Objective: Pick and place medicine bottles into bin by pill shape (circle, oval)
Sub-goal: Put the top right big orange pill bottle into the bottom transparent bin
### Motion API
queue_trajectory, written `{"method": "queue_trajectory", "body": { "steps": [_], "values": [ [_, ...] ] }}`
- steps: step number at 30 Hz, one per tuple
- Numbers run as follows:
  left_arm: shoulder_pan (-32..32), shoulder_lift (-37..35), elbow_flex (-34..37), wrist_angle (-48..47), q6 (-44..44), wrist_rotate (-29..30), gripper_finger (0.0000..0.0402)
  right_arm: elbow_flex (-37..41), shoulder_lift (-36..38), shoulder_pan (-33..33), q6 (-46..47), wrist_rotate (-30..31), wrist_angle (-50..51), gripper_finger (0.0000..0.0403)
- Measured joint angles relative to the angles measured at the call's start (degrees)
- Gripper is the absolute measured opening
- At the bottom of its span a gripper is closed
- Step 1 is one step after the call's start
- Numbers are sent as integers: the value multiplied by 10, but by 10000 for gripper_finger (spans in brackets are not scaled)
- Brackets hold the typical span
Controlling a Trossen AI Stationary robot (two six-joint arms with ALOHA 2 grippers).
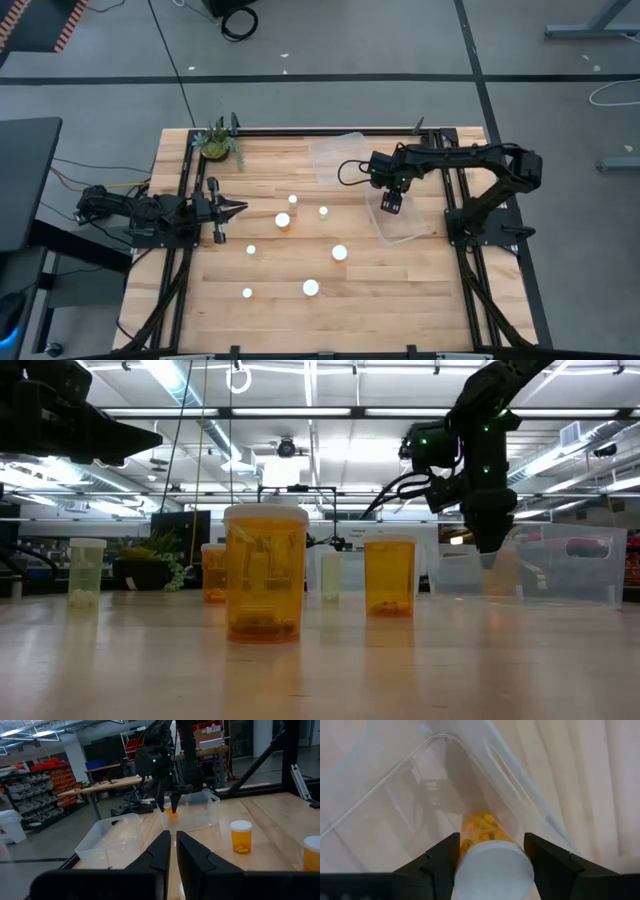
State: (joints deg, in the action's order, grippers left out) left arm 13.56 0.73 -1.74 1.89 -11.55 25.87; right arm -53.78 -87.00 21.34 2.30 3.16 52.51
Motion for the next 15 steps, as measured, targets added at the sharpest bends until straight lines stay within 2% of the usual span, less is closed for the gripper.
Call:
{"method": "queue_trajectory", "body": {
  "steps": [7,15],
  "values": [
    [0,0,0,0,0,0,30,0,0,0,-4,0,-2,228],
    [0,0,0,0,0,0,38,-26,0,0,-8,19,24,267]
  ]
}}
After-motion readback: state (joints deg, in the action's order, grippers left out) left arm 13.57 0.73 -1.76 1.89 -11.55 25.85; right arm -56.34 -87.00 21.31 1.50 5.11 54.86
